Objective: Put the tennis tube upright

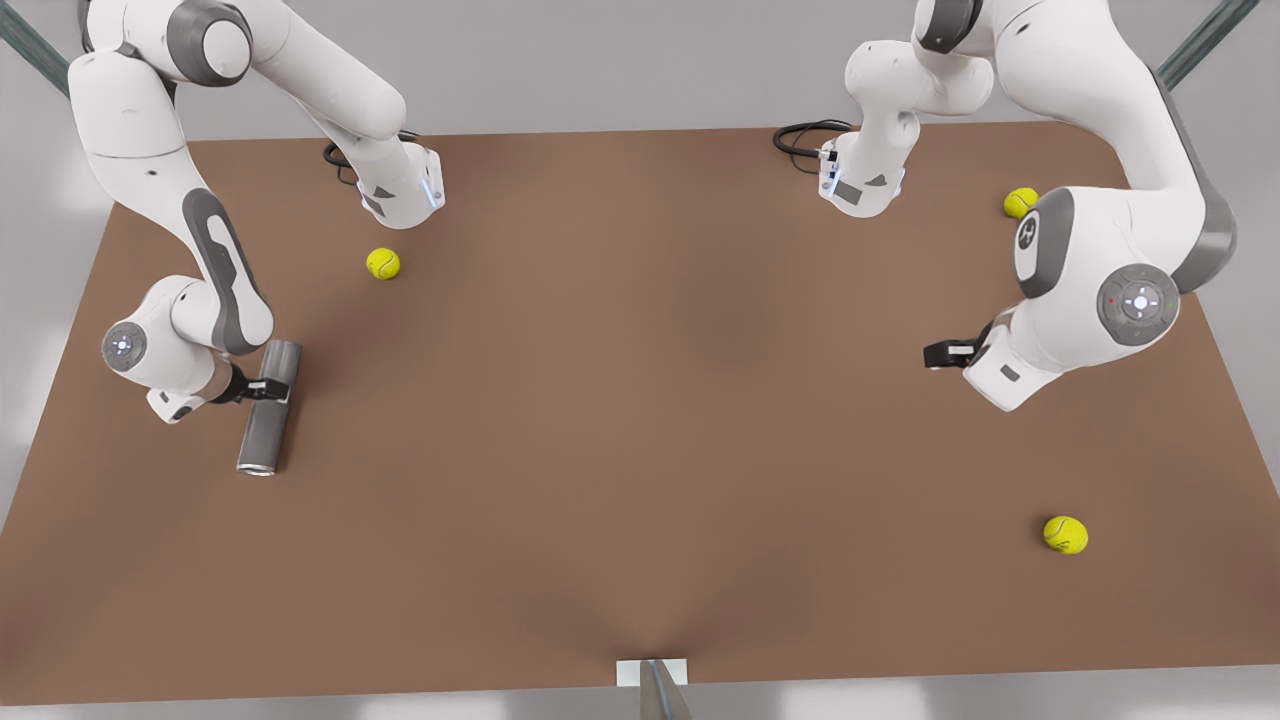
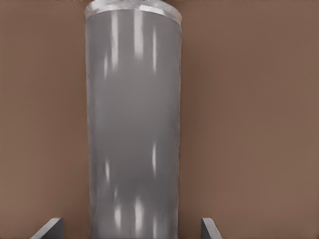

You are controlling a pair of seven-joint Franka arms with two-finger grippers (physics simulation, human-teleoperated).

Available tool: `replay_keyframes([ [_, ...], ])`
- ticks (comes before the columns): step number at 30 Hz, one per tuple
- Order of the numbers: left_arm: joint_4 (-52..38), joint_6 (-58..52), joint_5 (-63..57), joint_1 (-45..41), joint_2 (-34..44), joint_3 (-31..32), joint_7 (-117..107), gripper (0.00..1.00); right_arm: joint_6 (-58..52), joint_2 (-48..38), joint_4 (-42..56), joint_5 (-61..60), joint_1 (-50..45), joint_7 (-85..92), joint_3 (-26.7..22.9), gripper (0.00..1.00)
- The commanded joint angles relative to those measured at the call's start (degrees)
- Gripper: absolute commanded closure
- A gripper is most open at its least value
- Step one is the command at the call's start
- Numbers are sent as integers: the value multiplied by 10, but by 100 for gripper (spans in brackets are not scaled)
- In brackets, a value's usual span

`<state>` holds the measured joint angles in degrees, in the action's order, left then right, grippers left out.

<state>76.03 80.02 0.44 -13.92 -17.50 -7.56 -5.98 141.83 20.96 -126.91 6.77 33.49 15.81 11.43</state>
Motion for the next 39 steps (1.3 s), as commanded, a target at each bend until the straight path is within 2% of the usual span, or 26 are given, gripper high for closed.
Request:
replay_keyframes([
  [1, 0, 1, 0, -1, 0, 0, 0, 0, 1, 0, 0, 0, 0, 0, 0, 0],
  [17, 11, 1, 1, 0, -3, 1, -1, 0, 10, 39, 3, 7, 1, 1, 0, 0],
  [19, 11, 1, 1, 0, -3, 1, -1, 0, 10, 39, 4, 7, 3, 1, 0, 16],
  [21, 12, 1, 1, 0, -3, 1, -1, 0, 10, 40, 4, 7, 3, 1, 0, 26],
  [25, 16, 1, 1, -1, -3, 1, -1, 0, 11, 44, 5, 7, 2, 0, -1, 25],
  [27, 17, 1, 2, 0, -3, 1, -1, 0, 16, 47, 6, 7, 2, 0, -1, 16],
  [32, 19, 0, 2, 0, -4, 1, -2, 0, 22, 52, 7, 7, 3, 0, -1, 16],
  [39, 20, -1, 2, 0, -4, 1, -2, 0, 22, 52, 8, 7, 2, 1, -1, 31],
])
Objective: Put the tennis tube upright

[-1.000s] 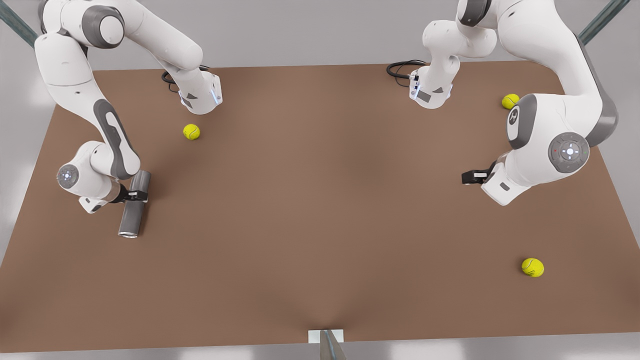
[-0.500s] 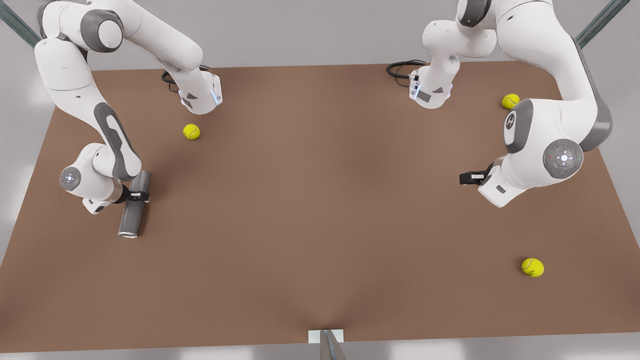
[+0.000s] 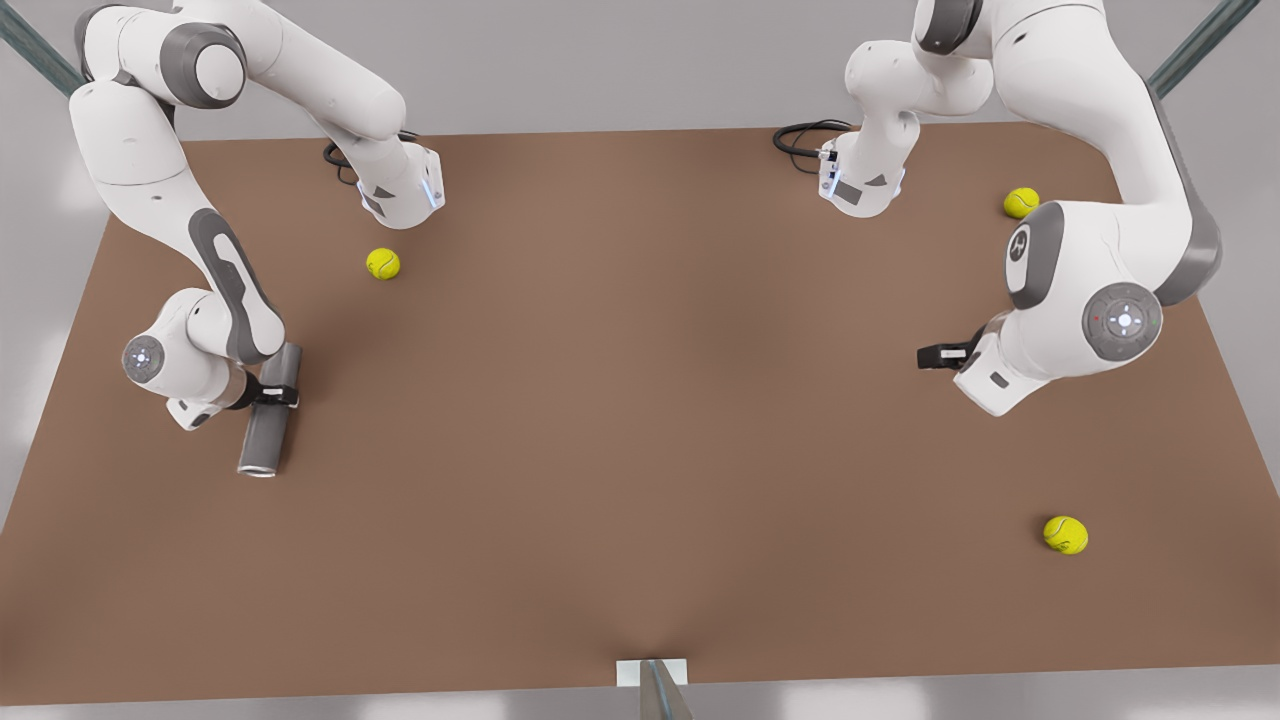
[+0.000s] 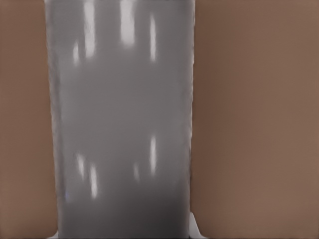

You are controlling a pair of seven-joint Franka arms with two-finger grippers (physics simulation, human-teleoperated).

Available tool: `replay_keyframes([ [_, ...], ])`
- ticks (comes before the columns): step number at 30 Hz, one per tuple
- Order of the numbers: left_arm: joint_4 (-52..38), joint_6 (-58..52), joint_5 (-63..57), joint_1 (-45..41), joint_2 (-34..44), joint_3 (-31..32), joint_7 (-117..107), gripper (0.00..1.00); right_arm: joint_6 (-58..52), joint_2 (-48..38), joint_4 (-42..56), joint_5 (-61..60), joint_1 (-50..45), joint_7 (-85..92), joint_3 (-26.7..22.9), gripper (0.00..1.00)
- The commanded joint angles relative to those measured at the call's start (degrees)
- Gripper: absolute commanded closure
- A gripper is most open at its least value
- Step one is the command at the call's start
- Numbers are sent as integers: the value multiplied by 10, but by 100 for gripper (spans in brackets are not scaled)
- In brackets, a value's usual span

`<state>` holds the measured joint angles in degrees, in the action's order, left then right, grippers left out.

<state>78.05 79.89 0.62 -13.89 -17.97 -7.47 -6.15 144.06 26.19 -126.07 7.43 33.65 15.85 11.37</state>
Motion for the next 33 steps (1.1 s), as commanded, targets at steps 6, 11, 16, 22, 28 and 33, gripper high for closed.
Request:
replay_keyframes([
  [6, 0, 0, -1, 0, 0, 0, 0, 0, -5, -1, 8, 0, -5, 1, 1, 32],
  [11, 0, 0, -1, -1, 0, 0, 0, 0, -91, -10, 64, 1, -20, 1, 26, 31],
  [16, 0, 1, -1, -1, 0, 0, 0, 0, -91, -13, 109, 2, -72, 2, 59, 31],
  [22, 0, 3, -1, 0, 0, 0, 0, 0, -89, -11, 154, 3, -169, 1, 59, 31],
  [28, 0, 6, -1, 7, 0, 0, 0, 0, -87, -1, 190, 31, -244, -2, 58, 31],
  [33, -1, 5, -1, 7, 0, 0, 0, 0, -87, 4, 204, 65, -285, 7, 59, 31],
])
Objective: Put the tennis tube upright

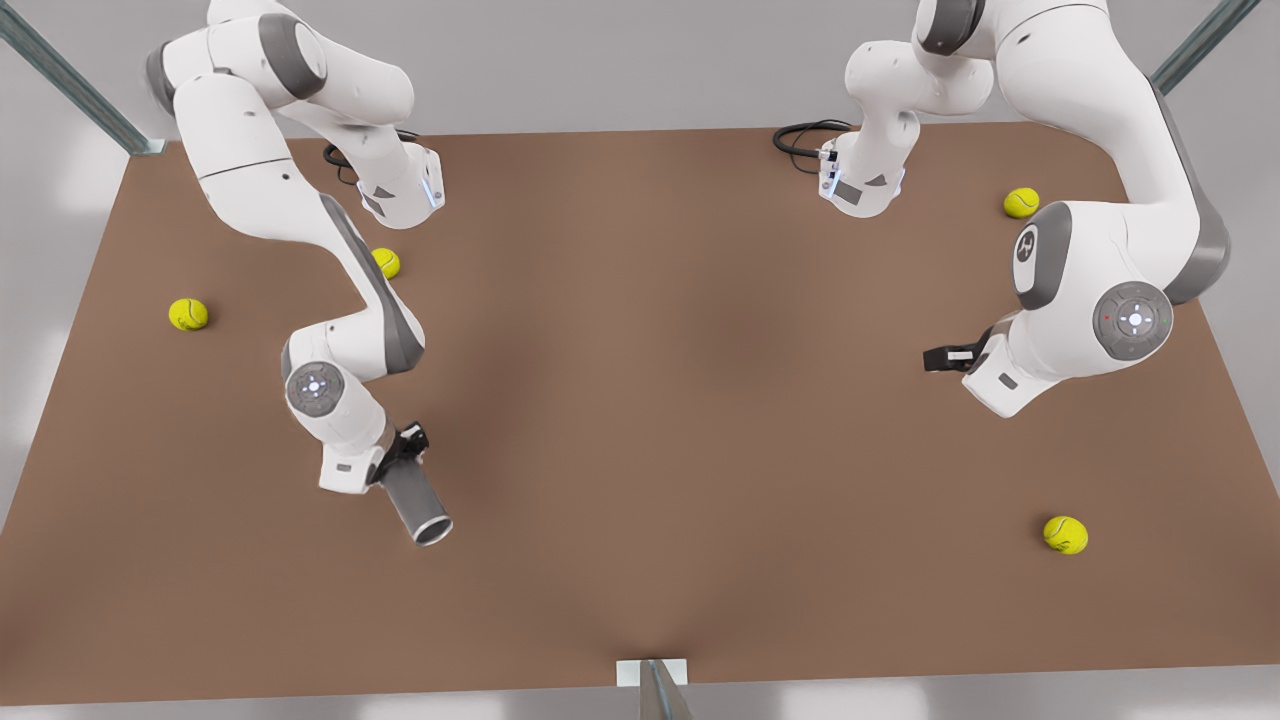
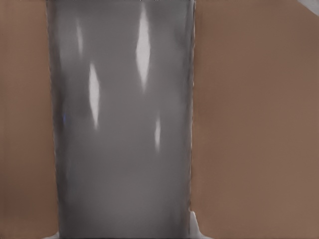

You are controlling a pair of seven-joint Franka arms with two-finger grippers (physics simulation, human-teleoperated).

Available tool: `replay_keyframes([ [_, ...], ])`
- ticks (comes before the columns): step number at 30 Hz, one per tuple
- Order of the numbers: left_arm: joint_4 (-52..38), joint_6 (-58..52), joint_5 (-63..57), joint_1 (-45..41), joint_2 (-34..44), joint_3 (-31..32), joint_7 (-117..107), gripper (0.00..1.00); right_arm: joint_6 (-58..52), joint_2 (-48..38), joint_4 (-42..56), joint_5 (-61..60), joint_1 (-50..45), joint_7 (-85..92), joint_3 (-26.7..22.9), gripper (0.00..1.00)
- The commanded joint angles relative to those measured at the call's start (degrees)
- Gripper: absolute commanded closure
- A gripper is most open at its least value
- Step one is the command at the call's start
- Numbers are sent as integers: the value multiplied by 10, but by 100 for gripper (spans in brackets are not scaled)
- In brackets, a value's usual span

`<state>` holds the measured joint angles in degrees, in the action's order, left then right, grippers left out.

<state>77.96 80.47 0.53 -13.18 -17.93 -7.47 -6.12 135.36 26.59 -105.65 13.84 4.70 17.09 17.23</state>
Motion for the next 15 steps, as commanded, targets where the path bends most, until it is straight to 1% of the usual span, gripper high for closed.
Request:
replay_keyframes([
  [1, 0, 0, 0, 0, 0, 0, 0, 0, 0, 0, 0, 1, -3, 5, 0, 31],
  [7, 0, 0, 0, 0, 0, 0, 0, 0, 1, 34, 30, 26, -37, 126, 0, 31],
  [12, 0, 1, 0, 0, 0, 0, 1, 0, 1, 64, 79, 29, -58, 267, 0, 31],
  [15, 0, 2, 0, 0, -1, 0, 0, 0, 1, 64, 91, 56, -76, 278, 0, 31],
])
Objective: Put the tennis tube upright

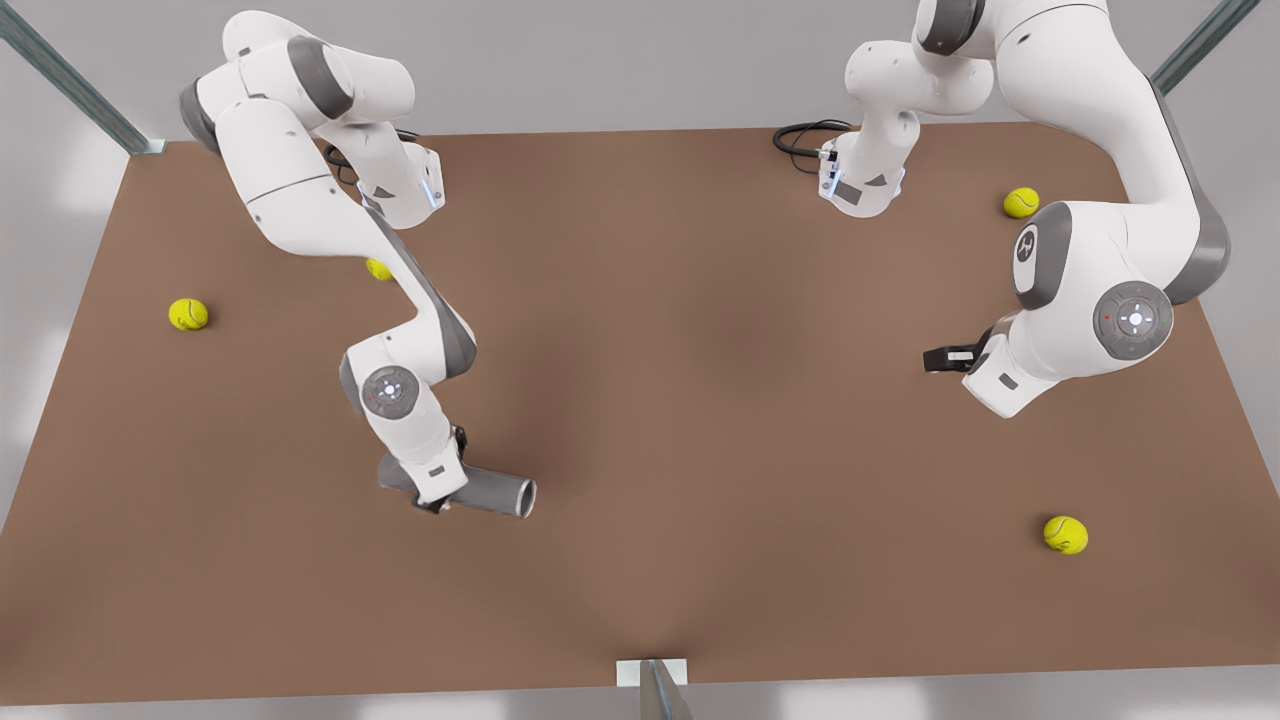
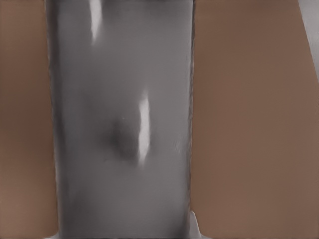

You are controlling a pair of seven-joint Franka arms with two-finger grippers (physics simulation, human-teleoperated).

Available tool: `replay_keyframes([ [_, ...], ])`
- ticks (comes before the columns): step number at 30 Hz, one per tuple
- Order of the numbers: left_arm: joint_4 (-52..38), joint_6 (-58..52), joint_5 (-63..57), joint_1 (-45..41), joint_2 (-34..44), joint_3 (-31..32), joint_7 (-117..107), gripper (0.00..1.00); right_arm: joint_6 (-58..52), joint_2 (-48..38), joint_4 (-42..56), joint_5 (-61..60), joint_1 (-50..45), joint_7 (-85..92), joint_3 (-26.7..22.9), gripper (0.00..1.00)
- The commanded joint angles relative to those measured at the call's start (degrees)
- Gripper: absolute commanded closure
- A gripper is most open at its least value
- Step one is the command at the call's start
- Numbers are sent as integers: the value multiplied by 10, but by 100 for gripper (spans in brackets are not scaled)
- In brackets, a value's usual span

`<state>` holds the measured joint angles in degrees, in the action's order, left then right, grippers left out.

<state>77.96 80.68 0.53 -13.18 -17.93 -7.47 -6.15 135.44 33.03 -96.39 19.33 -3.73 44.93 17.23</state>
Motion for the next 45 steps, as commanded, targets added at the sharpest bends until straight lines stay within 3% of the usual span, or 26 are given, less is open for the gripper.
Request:
replay_keyframes([
  [1, 0, 0, 0, 0, -1, 0, 0, 0, 0, 0, 3, 1, -4, -1, 0, 31],
  [13, 0, 0, 0, 0, -1, 0, 0, 0, -11, 121, 151, 19, -112, -3, -4, 24],
  [25, 0, 3, 0, 0, -7, 0, 0, 0, -126, 248, 386, 14, -256, -114, -28, 22],
  [34, 1, 16, 1, 1, -17, 0, 0, 0, -125, 267, 408, 0, -300, -150, -30, 19],
  [36, 1, 18, 1, 1, -17, 0, 0, 0, -124, 267, 409, -10, -299, -154, -29, 0],
  [38, 2, 19, 1, 1, -17, 0, 0, 0, -135, 262, 408, -51, -292, -154, -29, 0],
  [42, 2, 86, 67, 12, -32, 1, 1, 0, -326, 165, 433, -139, -215, -201, -24, 0],
  [43, 17, 90, 125, 24, -44, 1, 3, 0, -402, 127, 435, -135, -204, -226, -27, 0],
  [45, 191, 206, 368, 37, -43, -1, 112, 0, -494, 37, 424, -131, -140, -371, -31, 0],
])
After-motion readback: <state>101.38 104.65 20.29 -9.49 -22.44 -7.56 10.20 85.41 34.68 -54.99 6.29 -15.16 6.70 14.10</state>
